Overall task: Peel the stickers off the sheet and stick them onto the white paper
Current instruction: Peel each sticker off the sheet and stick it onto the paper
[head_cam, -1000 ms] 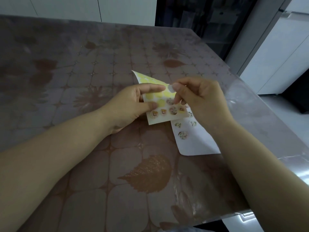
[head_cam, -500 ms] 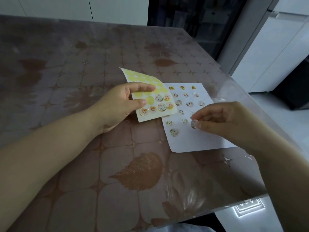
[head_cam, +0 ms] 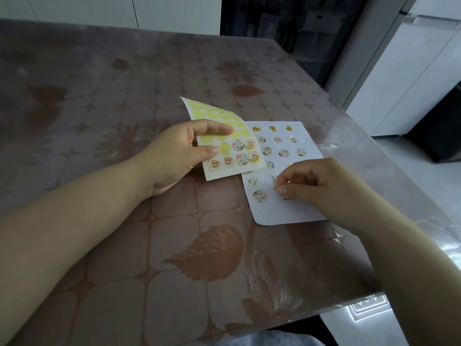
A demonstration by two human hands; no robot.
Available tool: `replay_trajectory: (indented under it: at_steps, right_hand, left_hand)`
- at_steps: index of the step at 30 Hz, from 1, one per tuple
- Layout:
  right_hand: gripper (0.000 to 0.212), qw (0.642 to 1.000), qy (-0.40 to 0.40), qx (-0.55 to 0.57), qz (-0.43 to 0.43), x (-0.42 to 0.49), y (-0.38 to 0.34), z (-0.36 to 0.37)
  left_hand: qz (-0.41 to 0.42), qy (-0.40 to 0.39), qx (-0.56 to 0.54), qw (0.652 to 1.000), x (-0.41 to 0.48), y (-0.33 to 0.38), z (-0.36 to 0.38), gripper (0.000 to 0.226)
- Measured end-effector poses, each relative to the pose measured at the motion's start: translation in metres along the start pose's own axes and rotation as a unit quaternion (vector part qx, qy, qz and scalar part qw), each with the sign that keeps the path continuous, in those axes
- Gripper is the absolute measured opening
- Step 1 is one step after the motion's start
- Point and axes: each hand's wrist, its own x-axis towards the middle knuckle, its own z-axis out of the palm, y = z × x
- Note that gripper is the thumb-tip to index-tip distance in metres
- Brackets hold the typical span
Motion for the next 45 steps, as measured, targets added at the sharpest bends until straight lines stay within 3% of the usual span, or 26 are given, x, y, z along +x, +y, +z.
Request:
replay_trajectory:
  at_steps: [10,14,18,25,30,38,45]
  right_hand:
    - [0.011,0.999,0.020,-0.006,0.025,0.003,0.003,0.003]
    - [0.028,0.998,0.033,-0.010,0.047,0.006,0.007,0.001]
    - [0.014,0.994,0.055,-0.095,0.017,0.005,0.012,0.006]
    - [0.005,0.982,0.113,-0.096,-0.116,0.012,-0.023,0.005]
    - [0.030,0.964,0.166,-0.162,-0.129,0.036,-0.036,0.022]
    - [0.012,0.947,0.253,-0.116,-0.163,0.035,-0.026,0.039]
    - [0.009,0.962,0.228,-0.060,-0.135,0.034,-0.025,0.039]
  left_hand:
    - [-0.006,-0.003,0.000,1.000,0.000,0.001,0.000,0.034]
    - [-0.004,-0.005,0.004,1.000,-0.001,0.001,0.000,0.034]
    - [0.002,-0.008,-0.005,1.000,-0.002,0.002,0.000,0.032]
    - [0.014,-0.002,0.005,1.000,-0.002,0.002,0.000,0.039]
    - [0.035,-0.013,-0.002,0.999,-0.004,0.004,0.000,0.040]
    - [0.027,-0.021,-0.017,0.999,-0.002,0.002,0.000,0.039]
    - [0.015,-0.011,-0.007,1.000,-0.004,0.003,0.004,0.037]
